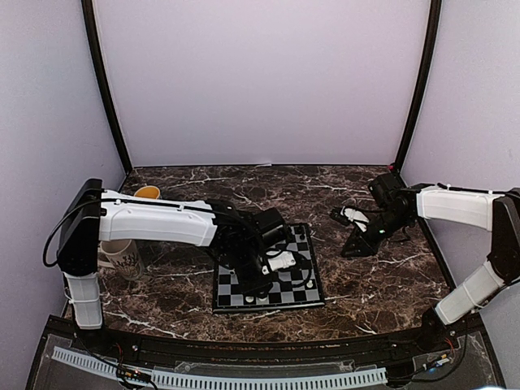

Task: Set up the chess pieces on the board
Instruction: Place the queen at d1, then pick up the rook from the chessboard.

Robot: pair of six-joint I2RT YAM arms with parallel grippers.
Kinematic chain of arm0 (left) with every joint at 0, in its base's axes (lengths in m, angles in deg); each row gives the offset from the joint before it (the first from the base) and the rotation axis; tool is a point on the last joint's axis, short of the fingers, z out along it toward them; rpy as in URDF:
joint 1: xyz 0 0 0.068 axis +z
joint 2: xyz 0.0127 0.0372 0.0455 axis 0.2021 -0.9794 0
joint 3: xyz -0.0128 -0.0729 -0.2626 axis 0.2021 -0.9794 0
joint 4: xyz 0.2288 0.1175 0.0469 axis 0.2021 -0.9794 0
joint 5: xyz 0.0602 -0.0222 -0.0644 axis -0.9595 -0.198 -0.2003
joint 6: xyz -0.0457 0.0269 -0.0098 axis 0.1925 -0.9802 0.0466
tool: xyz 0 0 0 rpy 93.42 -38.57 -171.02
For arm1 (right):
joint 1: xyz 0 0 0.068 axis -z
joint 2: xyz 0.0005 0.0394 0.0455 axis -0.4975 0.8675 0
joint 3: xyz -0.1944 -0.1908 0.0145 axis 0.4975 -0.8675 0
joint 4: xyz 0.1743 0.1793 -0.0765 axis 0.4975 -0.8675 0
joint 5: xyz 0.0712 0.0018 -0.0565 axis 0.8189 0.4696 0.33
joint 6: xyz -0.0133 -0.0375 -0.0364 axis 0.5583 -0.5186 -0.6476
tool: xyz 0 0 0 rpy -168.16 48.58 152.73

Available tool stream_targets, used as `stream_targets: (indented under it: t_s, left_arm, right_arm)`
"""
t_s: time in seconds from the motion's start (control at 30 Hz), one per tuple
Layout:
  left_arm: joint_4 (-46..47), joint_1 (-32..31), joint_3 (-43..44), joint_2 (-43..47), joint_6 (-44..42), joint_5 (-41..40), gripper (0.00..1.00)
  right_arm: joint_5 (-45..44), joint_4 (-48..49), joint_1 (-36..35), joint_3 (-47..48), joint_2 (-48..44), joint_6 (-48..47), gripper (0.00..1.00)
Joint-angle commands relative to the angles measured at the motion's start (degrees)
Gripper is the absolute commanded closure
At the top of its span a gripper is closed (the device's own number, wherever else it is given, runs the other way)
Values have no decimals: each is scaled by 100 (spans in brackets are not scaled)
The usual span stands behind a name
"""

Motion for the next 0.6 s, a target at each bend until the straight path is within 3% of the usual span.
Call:
stream_targets:
  t_s: [0.0, 0.23, 0.4, 0.57]
  left_arm:
    - [270, -31, -11, 981, 19, -233, 66]
    - [1113, 194, -730, 1879, 357, -1787, 64]
    - [901, 859, -1003, 1916, 1059, -1626, 64]
    - [943, 1181, -1293, 1762, 1165, -1086, 62]
  right_arm:
    - [58, -74, 9, 140, 67, -103, 76]
    - [42, -56, 10, 132, 50, -91, 76]
    - [104, -63, 5, 129, 49, -93, 76]
    - [118, -87, 10, 139, 83, -126, 76]
